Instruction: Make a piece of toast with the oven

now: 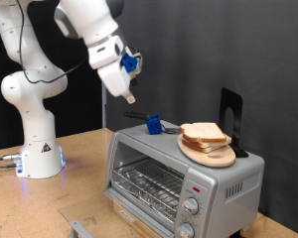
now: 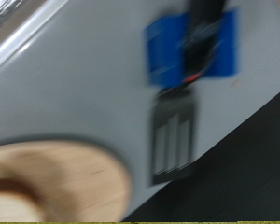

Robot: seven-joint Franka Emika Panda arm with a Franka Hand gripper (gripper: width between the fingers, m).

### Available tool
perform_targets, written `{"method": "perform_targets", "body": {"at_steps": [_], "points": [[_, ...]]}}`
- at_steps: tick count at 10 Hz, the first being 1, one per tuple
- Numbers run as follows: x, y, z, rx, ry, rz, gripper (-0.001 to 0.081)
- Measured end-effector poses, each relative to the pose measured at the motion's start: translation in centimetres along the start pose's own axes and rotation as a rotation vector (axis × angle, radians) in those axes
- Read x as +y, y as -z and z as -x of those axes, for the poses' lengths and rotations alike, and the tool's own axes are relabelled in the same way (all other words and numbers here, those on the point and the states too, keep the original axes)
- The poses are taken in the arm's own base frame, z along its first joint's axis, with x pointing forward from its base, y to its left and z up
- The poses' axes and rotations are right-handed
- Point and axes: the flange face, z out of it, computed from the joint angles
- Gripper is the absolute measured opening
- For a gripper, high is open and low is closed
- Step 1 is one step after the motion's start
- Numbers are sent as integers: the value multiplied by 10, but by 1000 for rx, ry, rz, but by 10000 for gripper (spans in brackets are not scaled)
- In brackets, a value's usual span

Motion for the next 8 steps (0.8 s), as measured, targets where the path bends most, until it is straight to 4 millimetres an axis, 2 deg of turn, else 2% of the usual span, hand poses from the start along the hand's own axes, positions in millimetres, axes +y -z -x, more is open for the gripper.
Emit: {"method": "perform_targets", "body": {"at_steps": [2, 3, 6, 8], "points": [[-37, 7, 9, -160, 78, 41, 801], [-44, 7, 9, -199, 79, 53, 801], [-46, 2, 7, -116, 123, 105, 801], [-66, 1, 18, -62, 192, 144, 801]]}}
